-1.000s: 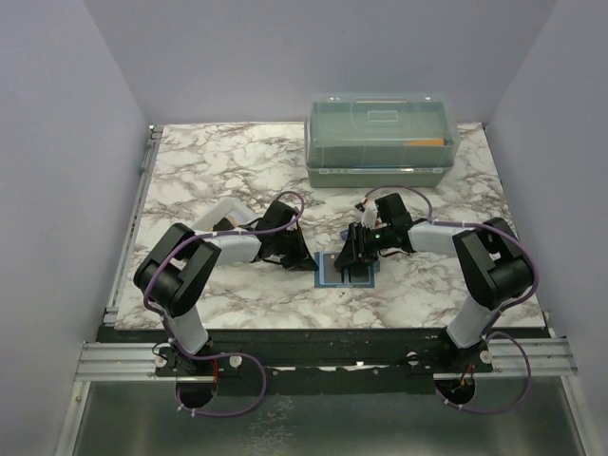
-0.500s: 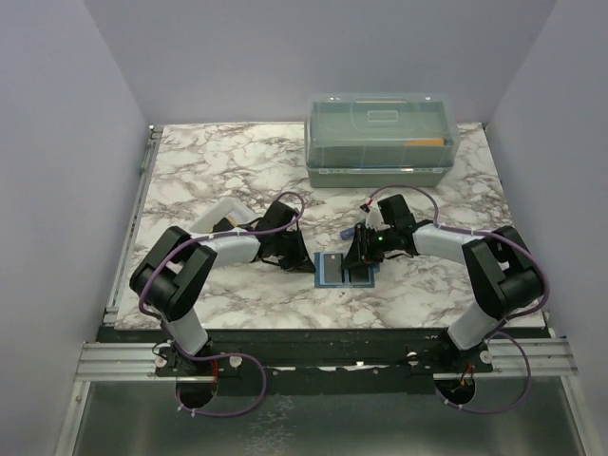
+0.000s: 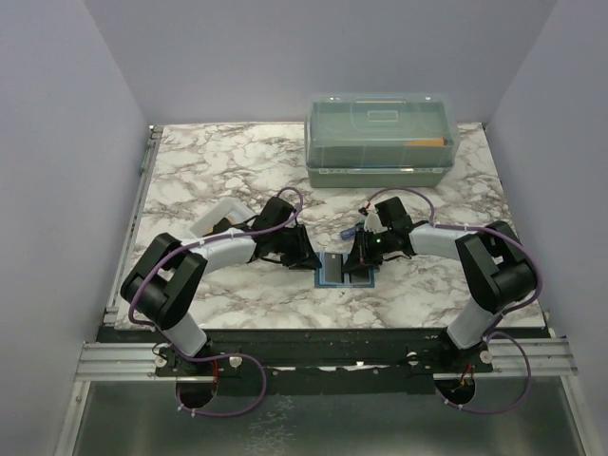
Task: Put the credit cards into the card holder
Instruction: Turn over the card slot in the card holder.
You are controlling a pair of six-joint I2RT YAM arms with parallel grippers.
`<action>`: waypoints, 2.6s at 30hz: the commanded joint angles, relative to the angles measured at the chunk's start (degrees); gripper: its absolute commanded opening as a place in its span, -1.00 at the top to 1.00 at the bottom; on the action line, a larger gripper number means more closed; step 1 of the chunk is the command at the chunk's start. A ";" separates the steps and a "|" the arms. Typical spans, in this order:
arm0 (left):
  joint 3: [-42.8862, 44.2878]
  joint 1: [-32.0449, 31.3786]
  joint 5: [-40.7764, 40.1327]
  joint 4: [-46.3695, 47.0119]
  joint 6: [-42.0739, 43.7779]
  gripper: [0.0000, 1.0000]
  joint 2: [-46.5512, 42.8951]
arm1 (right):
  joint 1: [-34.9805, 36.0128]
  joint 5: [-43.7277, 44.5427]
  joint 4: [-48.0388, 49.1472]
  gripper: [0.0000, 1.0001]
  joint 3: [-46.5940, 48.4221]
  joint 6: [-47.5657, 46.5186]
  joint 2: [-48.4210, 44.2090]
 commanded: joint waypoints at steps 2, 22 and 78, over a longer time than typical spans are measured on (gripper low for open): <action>-0.55 -0.32 5.13 5.53 -2.62 0.42 0.57 | 0.34 4.82 -0.40 0.89 -0.40 -0.33 1.86; 0.82 -0.61 4.41 8.70 -3.44 0.17 6.22 | 0.34 3.21 1.05 0.94 -0.87 -0.35 3.25; 13.00 -7.81 5.06 7.03 -1.73 0.21 10.89 | -6.08 4.79 -6.28 0.23 -5.04 9.11 -17.15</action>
